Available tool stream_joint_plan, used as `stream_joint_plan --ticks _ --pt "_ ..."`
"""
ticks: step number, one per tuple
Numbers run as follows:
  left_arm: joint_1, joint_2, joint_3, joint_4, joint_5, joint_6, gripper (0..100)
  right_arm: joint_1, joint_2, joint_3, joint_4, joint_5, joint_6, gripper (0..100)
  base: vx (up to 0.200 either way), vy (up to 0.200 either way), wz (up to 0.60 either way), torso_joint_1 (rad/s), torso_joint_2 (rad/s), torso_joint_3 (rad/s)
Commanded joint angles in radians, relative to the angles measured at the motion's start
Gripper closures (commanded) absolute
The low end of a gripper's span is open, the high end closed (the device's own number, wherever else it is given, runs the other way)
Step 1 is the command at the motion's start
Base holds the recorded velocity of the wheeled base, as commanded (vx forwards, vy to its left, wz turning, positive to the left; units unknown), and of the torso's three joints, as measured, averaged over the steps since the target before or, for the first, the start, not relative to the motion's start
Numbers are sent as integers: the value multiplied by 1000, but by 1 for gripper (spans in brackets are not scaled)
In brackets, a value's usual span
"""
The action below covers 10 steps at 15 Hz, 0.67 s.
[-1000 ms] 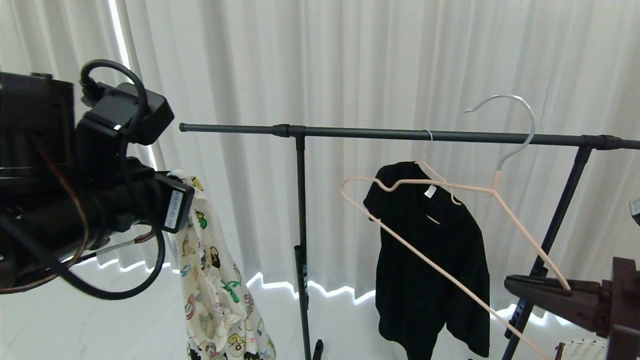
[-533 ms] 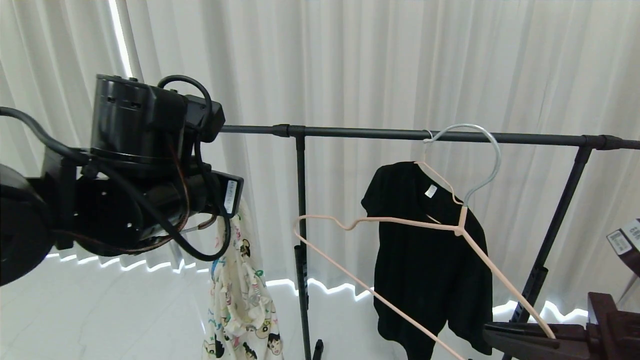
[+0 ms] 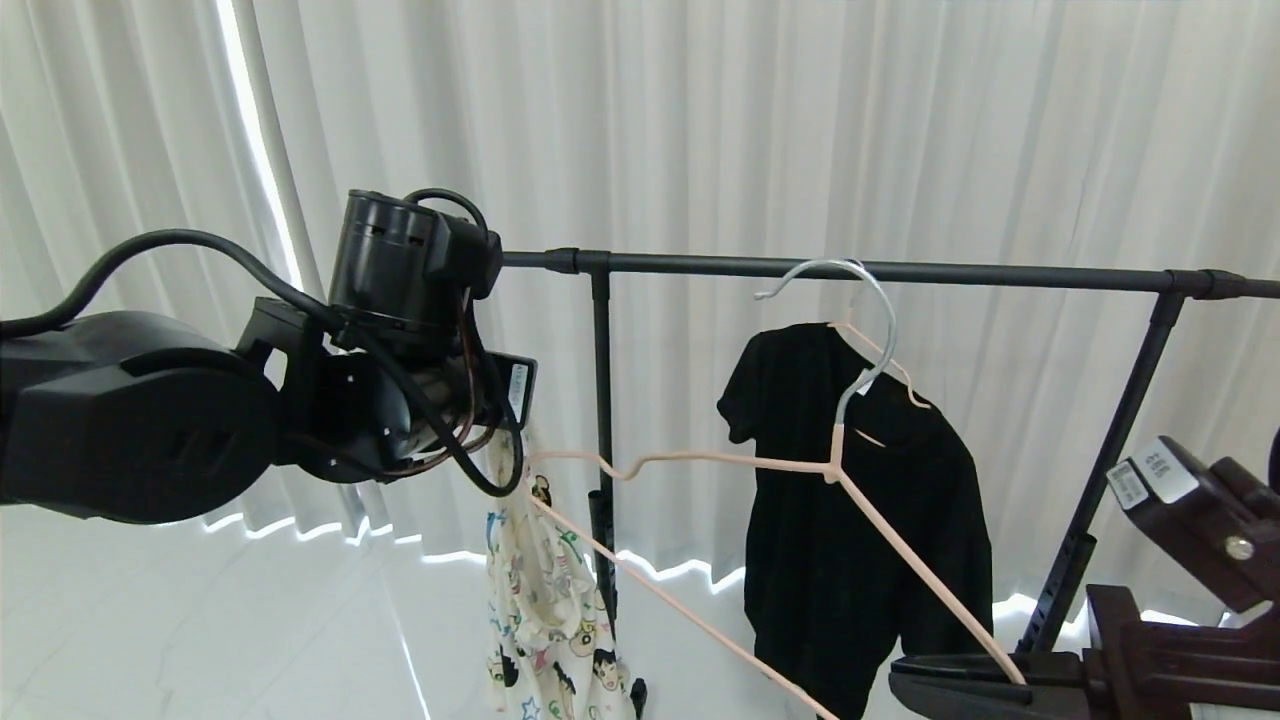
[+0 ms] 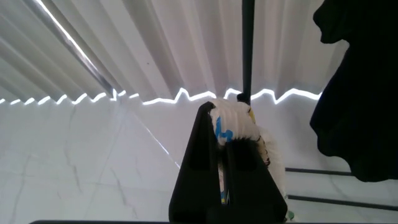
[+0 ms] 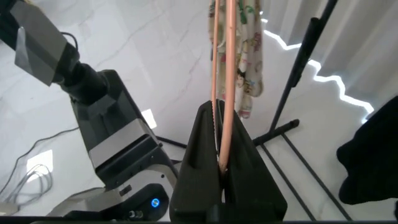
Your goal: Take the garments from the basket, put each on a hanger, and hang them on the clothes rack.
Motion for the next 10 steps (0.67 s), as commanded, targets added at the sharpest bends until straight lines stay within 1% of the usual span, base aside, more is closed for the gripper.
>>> stream_joint_plan --ticks 1,3,4,5,6,7,10 --pt "19 21 -4 0 4 0 100 8 22 -5 -1 0 3 100 0 0 0 0 0 0" --pt "14 17 -4 0 7 -2 100 7 39 -4 -6 -3 6 100 0 0 0 0 0 0" --pt "2 13 -4 0 7 -2 100 2 71 -4 -57 -3 22 100 0 0 0 0 0 0" --pt "2 13 -4 0 7 -2 100 4 82 -5 -74 -3 26 100 0 0 0 0 0 0" --pt "-3 12 -4 0 8 -6 100 7 131 -17 -130 -2 28 100 0 0 0 0 0 0" --pt "-3 12 -6 0 10 -13 100 7 162 -27 -143 -5 28 100 0 0 0 0 0 0" --pt "-3 12 -6 0 47 -14 100 -3 208 -33 -172 -12 29 100 0 0 0 0 0 0"
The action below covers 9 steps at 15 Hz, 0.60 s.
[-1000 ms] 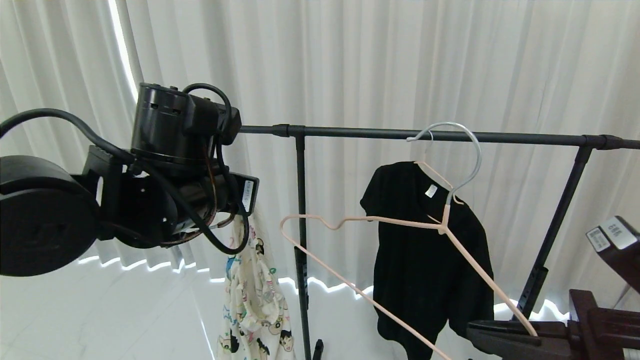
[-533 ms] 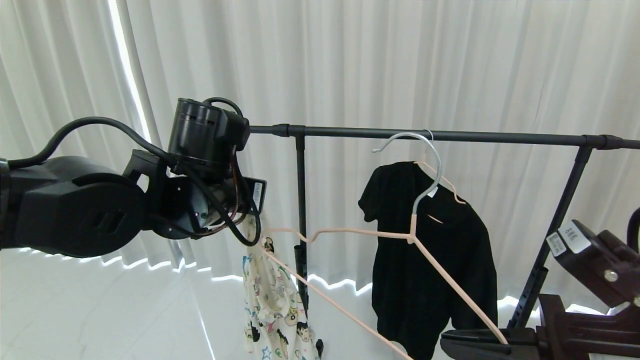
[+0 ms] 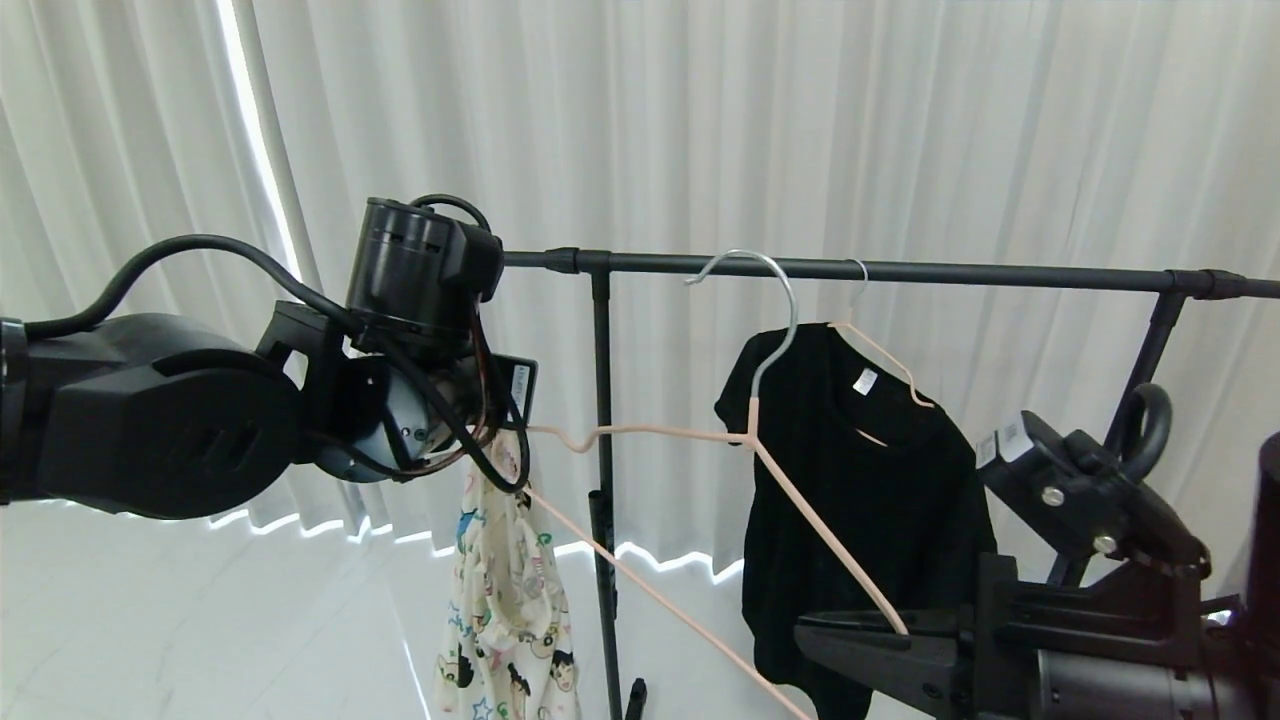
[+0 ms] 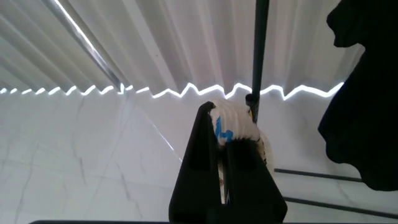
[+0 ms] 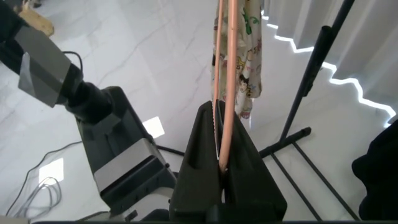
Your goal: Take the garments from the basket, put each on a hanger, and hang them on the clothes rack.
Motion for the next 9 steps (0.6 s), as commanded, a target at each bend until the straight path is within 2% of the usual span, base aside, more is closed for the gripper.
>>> stream_joint_plan --ticks 1,7,9 --pt "0 -6 2 0 4 -1 100 -14 56 -3 -30 -1 0 100 0 0 0 0 0 0" --pt "2 -32 -8 0 4 -18 100 -17 123 -12 -103 -27 0 100 0 0 0 0 0 0" --pt "2 -34 -8 0 4 -18 100 -18 155 -17 -163 -71 0 100 0 0 0 0 0 0"
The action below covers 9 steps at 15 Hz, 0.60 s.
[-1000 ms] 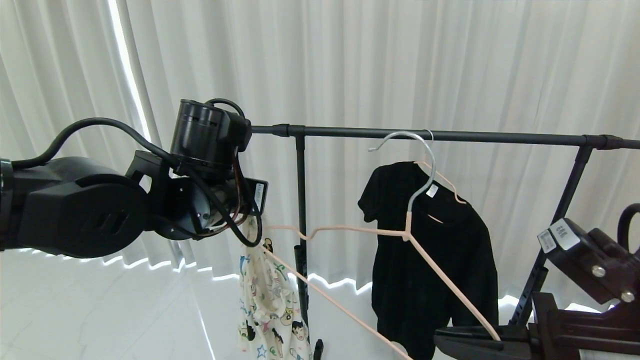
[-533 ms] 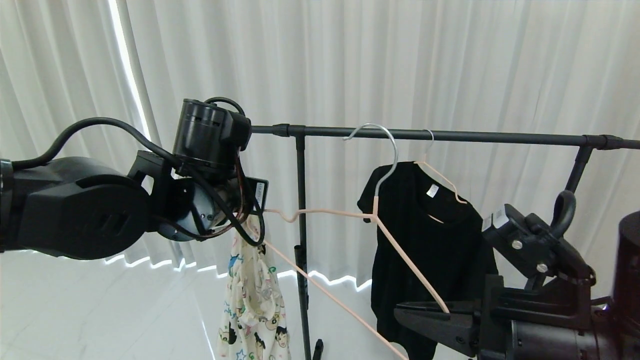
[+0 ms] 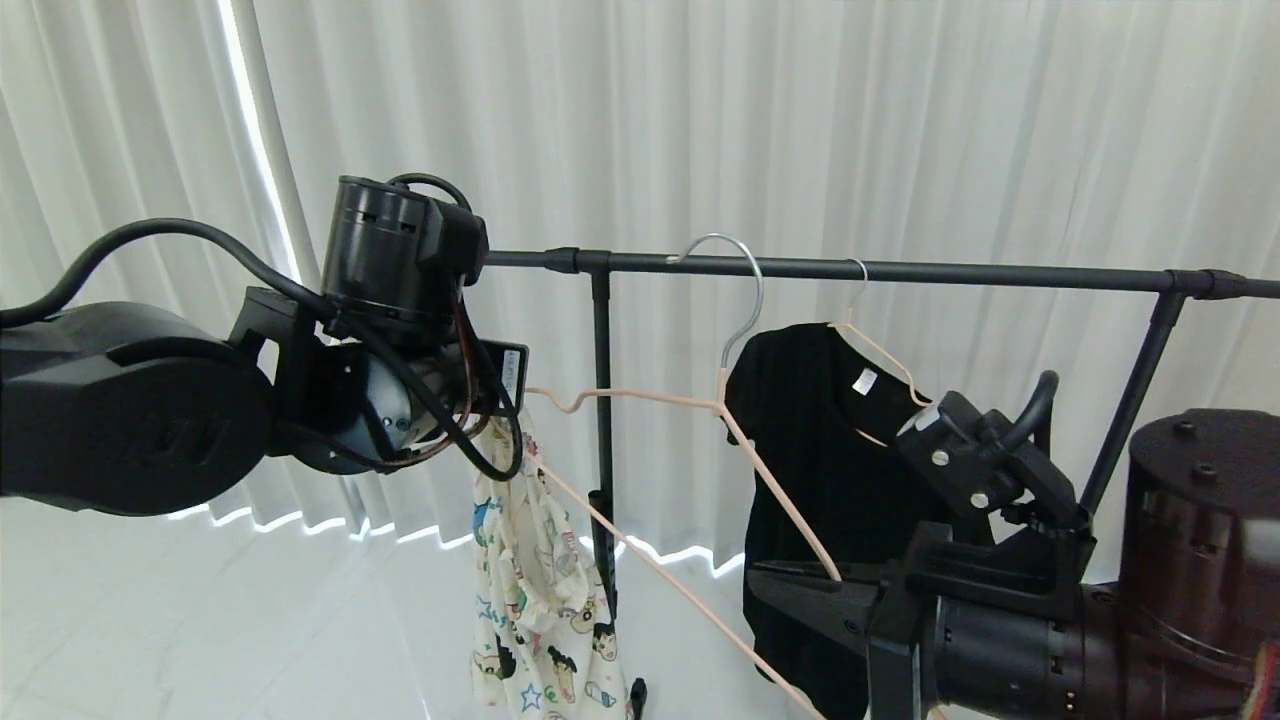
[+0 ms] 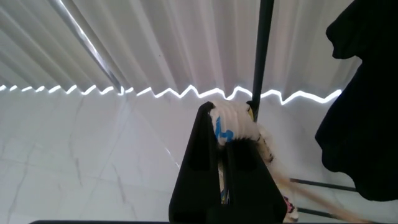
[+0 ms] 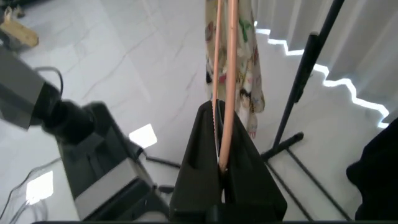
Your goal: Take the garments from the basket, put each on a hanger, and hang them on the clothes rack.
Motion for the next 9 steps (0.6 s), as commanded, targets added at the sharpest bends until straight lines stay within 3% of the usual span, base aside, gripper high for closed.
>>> stream_joint_plan --ticks 1,9 --pt "0 -10 2 0 0 0 100 1 39 -3 -25 -10 0 100 0 0 0 0 0 0" --pt "-132 -76 7 0 -1 -6 100 2 81 -39 -34 -25 -2 100 0 0 0 0 0 0"
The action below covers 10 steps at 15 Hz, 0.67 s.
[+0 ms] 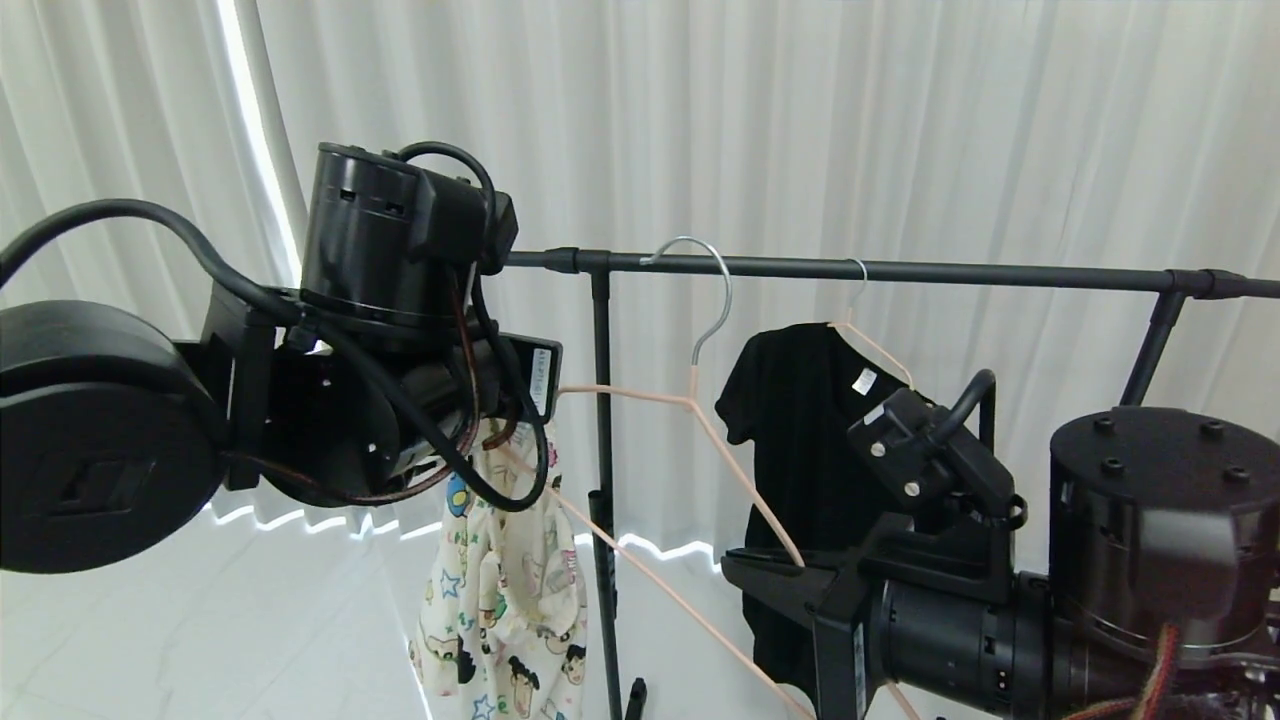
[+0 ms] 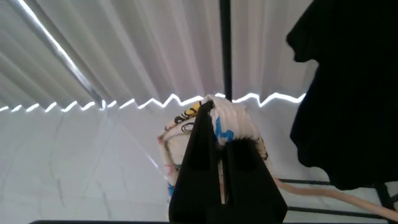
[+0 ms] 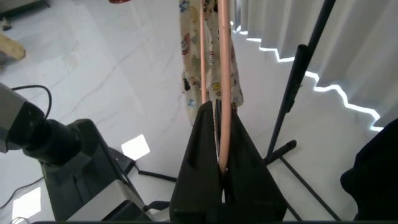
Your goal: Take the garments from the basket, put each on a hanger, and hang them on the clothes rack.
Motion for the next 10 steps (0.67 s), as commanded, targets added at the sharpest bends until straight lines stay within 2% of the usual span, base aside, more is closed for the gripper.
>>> stream_joint_plan --ticks 1,3,5,10 --pt "4 -16 0 0 3 -1 100 -1 3 1 -1 -14 0 100 0 0 0 0 0 0" --pt "63 -13 -1 4 21 5 100 -1 -19 6 0 -49 1 100 0 0 0 0 0 0" --pt "84 -15 2 27 44 4 100 -14 -46 15 0 -58 0 100 0 0 0 0 0 0" --pt "67 -19 -1 66 44 -1 100 -47 -60 7 0 -58 -5 100 0 0 0 0 0 0"
